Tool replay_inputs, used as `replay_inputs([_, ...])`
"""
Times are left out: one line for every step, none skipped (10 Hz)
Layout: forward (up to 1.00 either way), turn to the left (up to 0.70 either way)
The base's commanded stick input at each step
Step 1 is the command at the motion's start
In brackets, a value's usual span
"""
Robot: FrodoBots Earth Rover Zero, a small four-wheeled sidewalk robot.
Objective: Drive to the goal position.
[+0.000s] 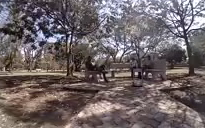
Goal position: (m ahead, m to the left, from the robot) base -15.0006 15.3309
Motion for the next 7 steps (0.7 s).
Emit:
replay_inputs([0.0, -0.7])
replay_inputs([0.0, -0.7])
replay_inputs([0.0, -0.7])
replay_inputs([0.0, -0.7])
replay_inputs([0.0, -0.7])
replay_inputs([0.0, -0.7])
replay_inputs([0.0, -0.7])
